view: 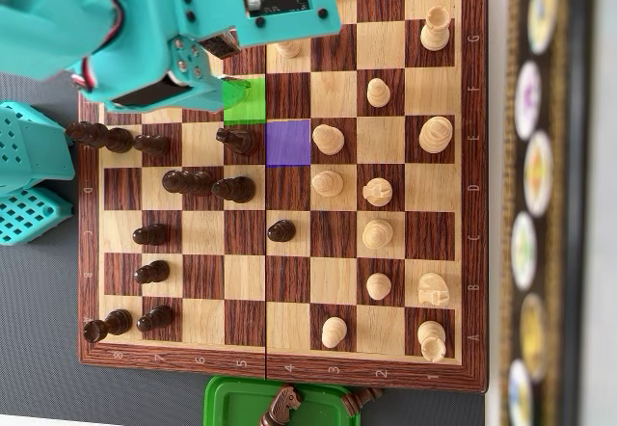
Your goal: Play chess
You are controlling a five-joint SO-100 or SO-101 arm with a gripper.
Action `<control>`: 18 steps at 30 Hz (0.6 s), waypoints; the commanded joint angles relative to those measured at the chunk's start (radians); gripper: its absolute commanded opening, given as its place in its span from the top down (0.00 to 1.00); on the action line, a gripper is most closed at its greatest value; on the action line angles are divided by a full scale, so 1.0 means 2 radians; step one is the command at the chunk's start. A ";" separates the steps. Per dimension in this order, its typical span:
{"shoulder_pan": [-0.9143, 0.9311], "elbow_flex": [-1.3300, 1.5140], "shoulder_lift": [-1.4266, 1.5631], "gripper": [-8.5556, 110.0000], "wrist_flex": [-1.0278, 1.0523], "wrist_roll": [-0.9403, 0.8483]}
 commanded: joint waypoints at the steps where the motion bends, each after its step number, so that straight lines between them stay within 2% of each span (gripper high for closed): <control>1: 0.017 -0.019 0.046 0.81 0.001 -0.003; 18: 0.116 0.009 0.279 0.82 -0.008 -0.003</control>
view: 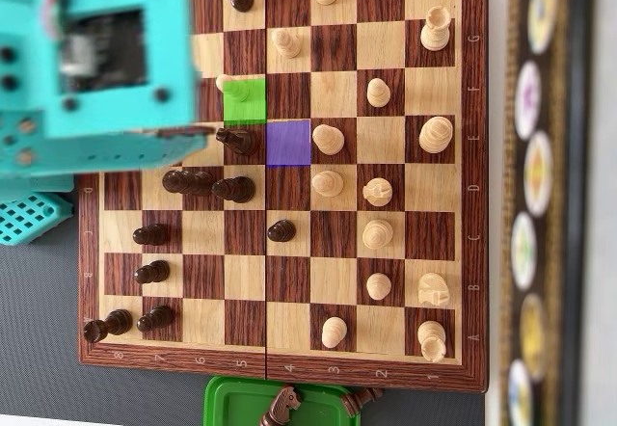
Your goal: Play chess
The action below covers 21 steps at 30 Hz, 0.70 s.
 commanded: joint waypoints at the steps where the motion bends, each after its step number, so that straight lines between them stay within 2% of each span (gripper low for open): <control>1: 0.015 -0.002 0.050 0.81 -0.014 -0.003; 13: 0.049 0.197 0.244 0.82 -0.219 -0.003; 21: 0.049 0.362 0.369 0.82 -0.436 -0.004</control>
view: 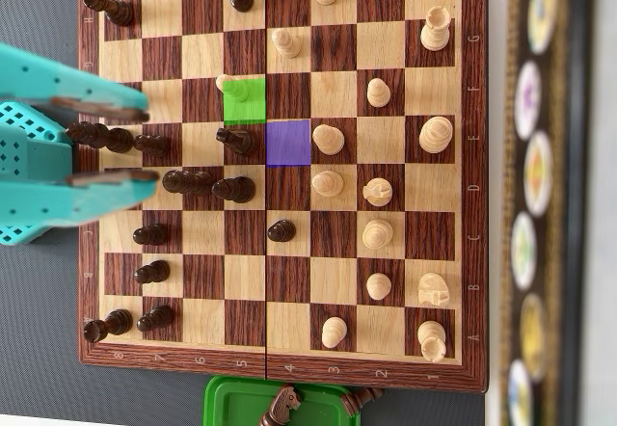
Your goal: Play chess
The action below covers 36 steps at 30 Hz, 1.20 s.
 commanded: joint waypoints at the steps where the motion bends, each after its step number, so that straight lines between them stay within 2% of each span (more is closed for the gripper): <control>1: 0.005 0.058 0.052 0.82 -0.110 -0.004; 9: 0.005 0.219 0.164 0.82 -0.328 -0.005; 14: 0.005 0.275 0.166 0.82 -0.475 -0.014; 20: 0.002 0.295 0.166 0.82 -0.653 -0.105; 28: 0.005 0.295 0.166 0.82 -0.867 -0.110; 36: 0.005 0.295 0.166 0.82 -1.010 -0.112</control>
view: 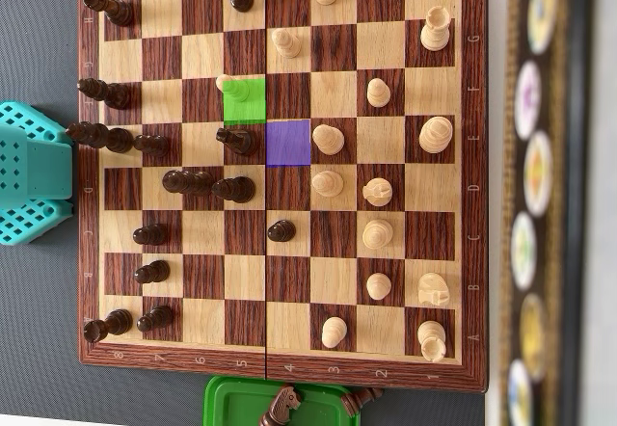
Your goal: Play chess
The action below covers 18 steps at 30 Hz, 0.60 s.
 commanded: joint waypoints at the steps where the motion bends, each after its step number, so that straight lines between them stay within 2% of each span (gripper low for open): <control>1: 0.002 0.010 -0.003 0.82 -0.054 -0.003; 7: 0.002 0.010 -0.003 0.82 -0.137 -0.004; 18: -0.002 0.010 -0.004 0.82 -0.177 0.000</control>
